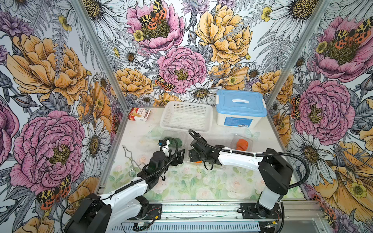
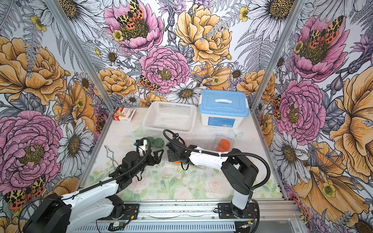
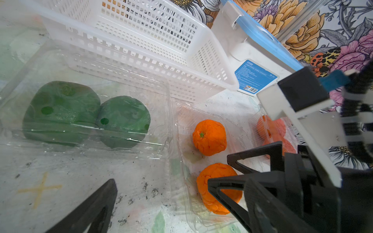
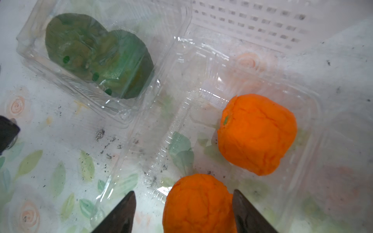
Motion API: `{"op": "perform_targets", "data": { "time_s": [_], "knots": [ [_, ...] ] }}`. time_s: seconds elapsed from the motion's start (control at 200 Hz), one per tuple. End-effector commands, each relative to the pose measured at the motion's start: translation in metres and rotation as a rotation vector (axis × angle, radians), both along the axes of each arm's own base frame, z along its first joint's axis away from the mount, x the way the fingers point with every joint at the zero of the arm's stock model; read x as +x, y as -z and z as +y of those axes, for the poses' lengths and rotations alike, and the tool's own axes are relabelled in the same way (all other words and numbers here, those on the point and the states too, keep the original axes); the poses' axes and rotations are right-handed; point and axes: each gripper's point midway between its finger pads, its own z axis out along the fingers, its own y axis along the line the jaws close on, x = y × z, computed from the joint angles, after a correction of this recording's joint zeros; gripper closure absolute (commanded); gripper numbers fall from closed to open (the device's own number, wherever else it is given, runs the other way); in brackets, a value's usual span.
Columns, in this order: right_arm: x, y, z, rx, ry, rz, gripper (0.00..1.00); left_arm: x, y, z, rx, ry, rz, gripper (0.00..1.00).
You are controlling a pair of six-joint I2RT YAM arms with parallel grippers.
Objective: Take oranges out of containers
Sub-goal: Pick up the orange from the packing box.
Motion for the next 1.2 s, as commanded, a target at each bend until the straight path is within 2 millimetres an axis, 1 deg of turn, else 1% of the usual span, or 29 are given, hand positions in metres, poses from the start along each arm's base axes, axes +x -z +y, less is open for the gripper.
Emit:
{"op": "perform_targets", "data": {
  "time_s": [0.0,0.09,0.17,0.29,0.485,0.631,0.791,0.871,0.971,1.136,1.196],
  "knots": [
    [-0.004,-0.004,-0.002,-0.007,-0.010,-0.009,0.26,0.005,-0.009,-0.003,-0.032,0.000,-0.018,0.01],
    [-0.008,0.005,-0.005,-0.033,-0.009,0.013,0.28,0.005,-0.009,-0.003,-0.034,0.001,-0.017,0.01],
    [-0.010,0.008,-0.008,-0.059,-0.005,0.017,0.30,0.005,-0.009,-0.003,-0.033,0.000,-0.016,0.01],
    [-0.008,0.010,-0.014,-0.119,0.008,0.002,0.31,0.005,-0.008,-0.003,-0.032,0.000,-0.015,0.01],
    [-0.009,0.015,-0.012,-0.177,-0.007,0.011,0.31,0.006,-0.008,-0.002,-0.029,-0.003,-0.018,0.01],
    [-0.008,0.020,-0.018,-0.226,0.003,-0.006,0.31,0.005,-0.008,-0.002,-0.029,-0.002,-0.018,0.01],
    [-0.006,0.022,-0.015,-0.229,-0.004,-0.005,0.38,0.005,-0.008,-0.002,-0.029,-0.004,-0.018,0.01],
    [-0.004,0.020,-0.015,-0.229,-0.003,-0.014,0.44,0.006,-0.008,-0.001,-0.030,-0.006,-0.019,0.01],
    [-0.002,0.017,-0.016,-0.232,0.002,-0.028,0.48,0.006,-0.008,-0.001,-0.030,-0.006,-0.018,0.01],
    [0.000,0.000,-0.016,-0.208,0.014,-0.068,0.55,0.006,-0.007,0.000,-0.030,-0.010,-0.013,0.01],
    [0.002,-0.008,-0.016,-0.193,0.019,-0.086,0.56,0.006,-0.006,0.000,-0.029,-0.010,-0.010,0.01]
  ]
}}
